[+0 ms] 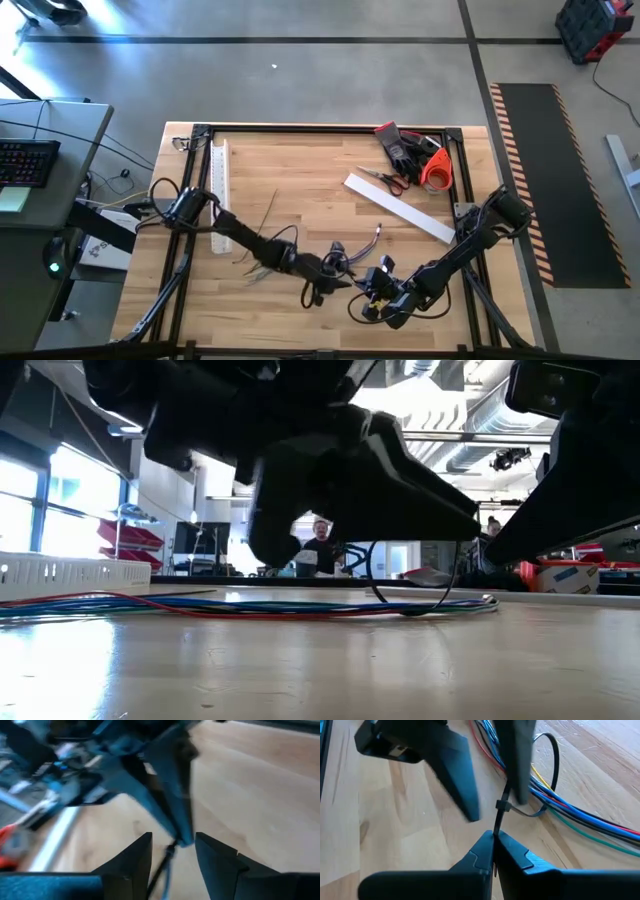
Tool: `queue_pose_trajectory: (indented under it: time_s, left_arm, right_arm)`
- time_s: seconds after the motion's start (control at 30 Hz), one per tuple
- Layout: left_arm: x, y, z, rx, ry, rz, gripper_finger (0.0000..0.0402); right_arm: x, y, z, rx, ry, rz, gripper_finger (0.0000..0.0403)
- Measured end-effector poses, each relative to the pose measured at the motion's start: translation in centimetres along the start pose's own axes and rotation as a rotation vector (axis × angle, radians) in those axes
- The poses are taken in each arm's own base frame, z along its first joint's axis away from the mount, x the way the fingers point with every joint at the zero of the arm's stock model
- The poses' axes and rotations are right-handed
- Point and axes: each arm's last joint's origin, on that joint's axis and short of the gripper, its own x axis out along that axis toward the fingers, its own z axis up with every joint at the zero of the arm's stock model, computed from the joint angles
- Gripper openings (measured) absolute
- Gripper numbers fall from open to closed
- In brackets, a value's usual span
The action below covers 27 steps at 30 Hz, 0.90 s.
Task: Ziptie cables
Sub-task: Wrap the zip tie on the cable
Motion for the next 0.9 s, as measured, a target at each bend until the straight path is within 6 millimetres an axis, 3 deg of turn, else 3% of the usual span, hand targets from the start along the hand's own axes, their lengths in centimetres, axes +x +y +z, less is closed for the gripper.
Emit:
queue_pose_trajectory:
  time_s: [0.17,0.53,0.77,0.9]
  left_arm:
    - [0.1,0.3,-0.6,-0.011,0.024,-0.043,0.0116]
    - [0.2,0.7,-0.8,-0.013,0.036,-0.02,0.0024]
    - [0.1,0.5,-1.0,-0.001,0.098,0.052,0.0004]
    - [-0.3,0.8,-0.6,0.025,0.122,0.086,0.0002]
  right_arm:
    - [0.0,0.0,0.0,0.001,0.003,0.004,0.0]
    - [0.0,0.1,0.0,0.006,-0.001,0.008,0.0]
    - [-0.3,0.2,-0.1,0.029,-0.01,0.007,0.0]
    - [-1.5,0.7,-1.5,0.059,0.036,0.031,0.0]
